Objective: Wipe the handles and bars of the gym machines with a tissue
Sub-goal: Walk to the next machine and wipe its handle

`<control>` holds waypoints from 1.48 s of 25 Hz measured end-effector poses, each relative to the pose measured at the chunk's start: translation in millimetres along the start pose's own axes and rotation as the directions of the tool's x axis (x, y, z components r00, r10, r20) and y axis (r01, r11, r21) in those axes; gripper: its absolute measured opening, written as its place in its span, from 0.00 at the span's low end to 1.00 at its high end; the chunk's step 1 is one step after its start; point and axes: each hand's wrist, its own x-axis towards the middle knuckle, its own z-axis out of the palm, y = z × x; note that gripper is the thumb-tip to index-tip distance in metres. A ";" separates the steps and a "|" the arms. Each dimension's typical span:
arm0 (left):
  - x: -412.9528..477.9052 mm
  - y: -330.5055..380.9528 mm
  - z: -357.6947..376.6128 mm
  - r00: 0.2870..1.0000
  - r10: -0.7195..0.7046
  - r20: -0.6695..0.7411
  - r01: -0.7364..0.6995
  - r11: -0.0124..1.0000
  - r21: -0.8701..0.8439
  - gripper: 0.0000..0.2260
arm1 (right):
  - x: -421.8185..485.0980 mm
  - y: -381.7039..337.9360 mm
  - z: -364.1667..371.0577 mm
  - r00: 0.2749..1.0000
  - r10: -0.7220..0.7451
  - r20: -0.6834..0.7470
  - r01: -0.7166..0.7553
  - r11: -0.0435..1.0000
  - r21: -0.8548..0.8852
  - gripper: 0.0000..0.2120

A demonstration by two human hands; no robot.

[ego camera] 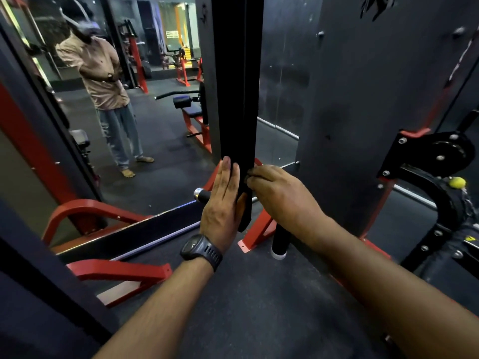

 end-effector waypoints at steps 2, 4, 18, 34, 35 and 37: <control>0.2 -1.1 -0.8 1.000 0.001 0.010 -0.001 1.000 0.015 0.29 | -11.4 6.6 -1.9 0.996 -0.084 0.028 0.085 0.996 -0.033 0.13; 1.5 0.2 -1.9 1.000 -0.014 0.007 0.014 1.000 0.025 0.30 | -31.1 9.9 -8.1 0.995 -0.096 -0.010 0.095 0.995 -0.029 0.16; 1.0 3.5 -6.0 0.997 -0.036 0.062 0.037 0.999 -0.003 0.33 | -28.8 7.0 -7.7 0.998 0.037 0.057 -0.033 0.997 -0.063 0.20; -1.0 1.3 -9.7 0.997 -0.027 0.075 0.024 0.999 0.033 0.35 | 27.7 12.2 -17.2 0.907 0.391 0.156 -0.420 0.811 0.408 0.03; -1.2 1.9 -11.3 0.997 -0.033 0.071 0.030 0.999 0.038 0.35 | 36.0 14.2 -18.4 0.895 0.396 0.208 -0.447 0.805 0.390 0.03; -2.4 1.7 -15.3 0.997 -0.022 0.073 0.018 0.998 0.057 0.34 | 34.8 21.8 -20.4 0.869 0.415 0.270 -0.493 0.776 0.394 0.05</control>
